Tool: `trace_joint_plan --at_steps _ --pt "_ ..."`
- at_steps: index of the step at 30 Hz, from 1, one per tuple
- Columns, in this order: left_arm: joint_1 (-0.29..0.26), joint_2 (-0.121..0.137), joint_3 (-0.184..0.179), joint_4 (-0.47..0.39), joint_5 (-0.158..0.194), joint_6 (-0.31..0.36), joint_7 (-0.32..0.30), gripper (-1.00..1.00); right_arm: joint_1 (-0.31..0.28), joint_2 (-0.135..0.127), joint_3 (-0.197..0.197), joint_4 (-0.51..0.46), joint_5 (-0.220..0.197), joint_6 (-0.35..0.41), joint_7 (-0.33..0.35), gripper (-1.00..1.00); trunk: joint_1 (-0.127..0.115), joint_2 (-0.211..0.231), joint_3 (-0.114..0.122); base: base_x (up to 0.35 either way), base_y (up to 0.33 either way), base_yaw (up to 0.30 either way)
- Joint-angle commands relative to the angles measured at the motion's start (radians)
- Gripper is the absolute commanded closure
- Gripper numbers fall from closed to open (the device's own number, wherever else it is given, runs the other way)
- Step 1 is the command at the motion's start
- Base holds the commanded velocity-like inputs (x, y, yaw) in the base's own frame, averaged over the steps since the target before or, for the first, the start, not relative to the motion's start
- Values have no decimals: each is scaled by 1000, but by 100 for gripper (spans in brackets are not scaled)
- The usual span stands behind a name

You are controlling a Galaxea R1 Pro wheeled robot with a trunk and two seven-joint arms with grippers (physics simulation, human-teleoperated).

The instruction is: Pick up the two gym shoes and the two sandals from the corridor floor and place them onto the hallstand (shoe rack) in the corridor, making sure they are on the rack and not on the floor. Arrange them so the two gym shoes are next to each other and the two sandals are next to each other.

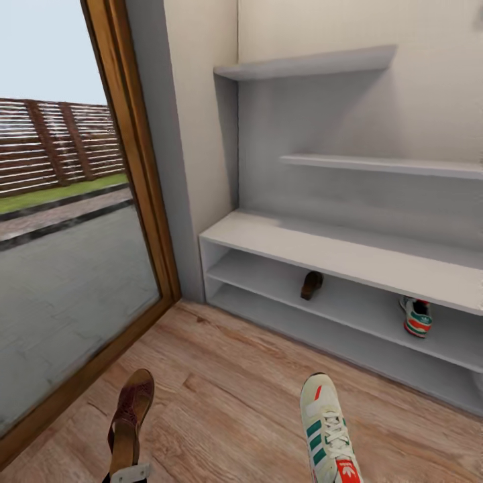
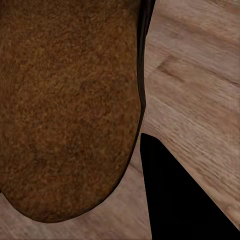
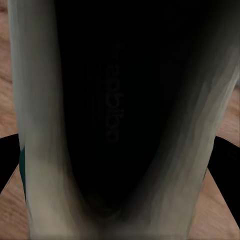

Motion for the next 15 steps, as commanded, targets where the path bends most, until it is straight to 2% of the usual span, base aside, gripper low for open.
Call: trace_joint_plan --at_steps 1,15 --pt "-1 -1 2 1 -8 -2 3 100 0 1 -4 -2 11 -1 -4 100 0 0 -1 98 330 -265" --pt "-1 -1 2 1 -7 -2 3 100 1 1 -4 -2 11 -1 -4 100 0 0 -6 107 331 -265"
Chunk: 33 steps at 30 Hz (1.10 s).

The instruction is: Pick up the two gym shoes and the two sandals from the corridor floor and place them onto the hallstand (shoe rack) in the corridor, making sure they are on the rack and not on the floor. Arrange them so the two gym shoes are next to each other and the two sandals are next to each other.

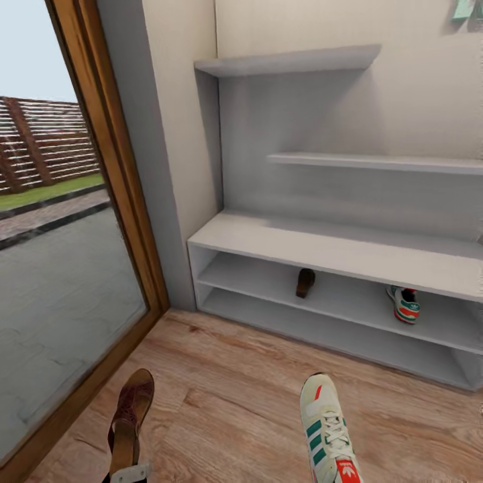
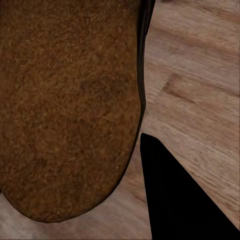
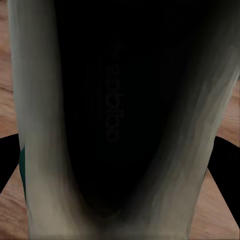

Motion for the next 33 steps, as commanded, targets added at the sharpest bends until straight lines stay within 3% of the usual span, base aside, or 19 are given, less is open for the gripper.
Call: trace_joint_plan --at_steps 1,13,33 --pt "-1 -1 2 1 -8 -2 3 100 0 1 -4 -2 11 -1 -4 100 0 0 -1 126 328 -265" --pt "-1 -1 2 1 -8 -2 3 100 1 1 -4 -2 11 -1 -4 100 0 0 -6 92 237 -265" --pt "-1 -1 2 1 -9 -2 3 100 1 1 -4 0 11 -1 -4 100 0 0 -13 5 13 -265"
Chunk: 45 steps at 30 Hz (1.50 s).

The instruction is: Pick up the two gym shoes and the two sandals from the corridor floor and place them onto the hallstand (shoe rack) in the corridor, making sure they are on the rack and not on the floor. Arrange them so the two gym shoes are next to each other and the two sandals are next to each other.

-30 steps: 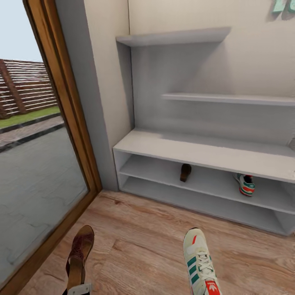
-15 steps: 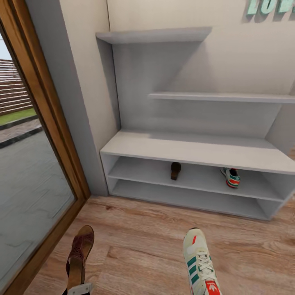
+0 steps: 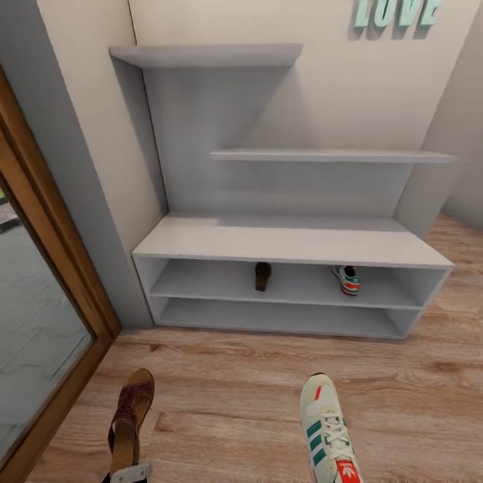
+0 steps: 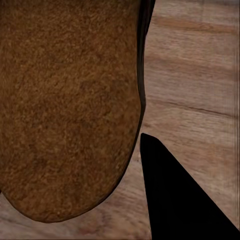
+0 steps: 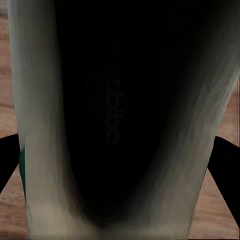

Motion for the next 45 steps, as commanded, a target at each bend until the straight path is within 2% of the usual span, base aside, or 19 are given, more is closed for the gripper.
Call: trace_joint_plan --at_steps 1,22,38,45 --pt "0 -1 2 0 -8 -1 3 100 0 1 -4 -1 11 -1 -4 100 0 0 -1 0 0 -265" --pt "0 -1 2 0 -8 -1 3 100 0 1 -4 -1 10 -1 -4 100 0 0 -9 0 137 -254" --pt "0 -1 1 0 -9 -1 3 100 0 1 -2 -2 10 -1 -4 100 0 0 -9 0 2 -14" --pt "-1 -4 -11 1 -17 7 2 100 0 -5 -7 -4 11 0 -5 100 0 0 -9 0 0 0"
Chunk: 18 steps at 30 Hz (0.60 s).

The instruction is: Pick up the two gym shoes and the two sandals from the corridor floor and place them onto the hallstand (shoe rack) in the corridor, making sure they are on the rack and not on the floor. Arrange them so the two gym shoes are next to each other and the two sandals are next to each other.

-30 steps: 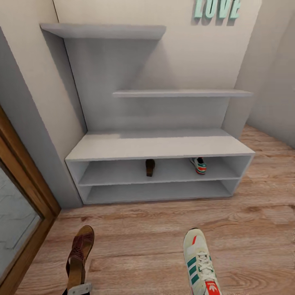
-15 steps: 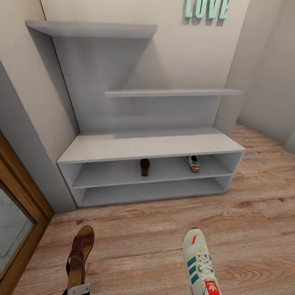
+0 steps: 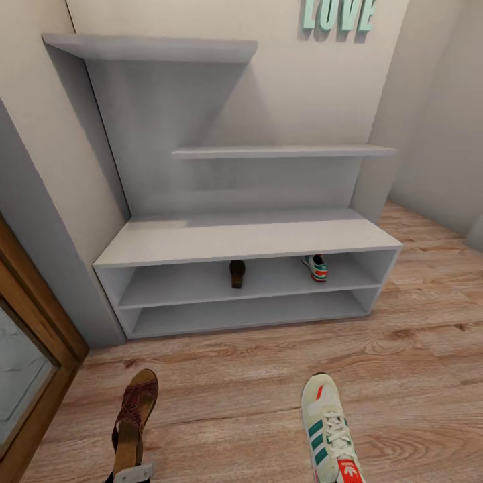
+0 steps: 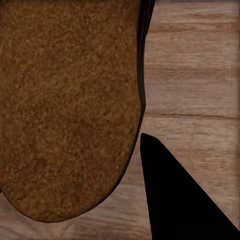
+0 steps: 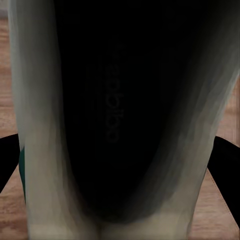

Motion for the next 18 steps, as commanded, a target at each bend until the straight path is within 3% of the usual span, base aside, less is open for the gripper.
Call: trace_joint_plan --at_steps 1,6,12,14,18 --pt "-1 -1 3 0 -8 0 3 100 0 0 -4 -2 11 -1 -4 100 0 0 -1 0 0 0" --pt "-10 -3 5 0 -9 11 2 100 0 -2 -17 -21 9 -1 -5 100 0 0 -1 0 0 0" --pt "-20 -8 5 -10 -9 75 2 100 0 -4 -131 -69 3 4 -3 100 0 0 -1 0 0 0" --pt "-45 -7 5 -15 -8 112 2 100 0 -4 -163 -91 3 7 -4 100 0 0 -1 0 0 0" --pt "-145 -9 5 -12 -8 213 1 100 0 -11 -219 -137 2 27 -4 100 0 0 -1 0 0 0"
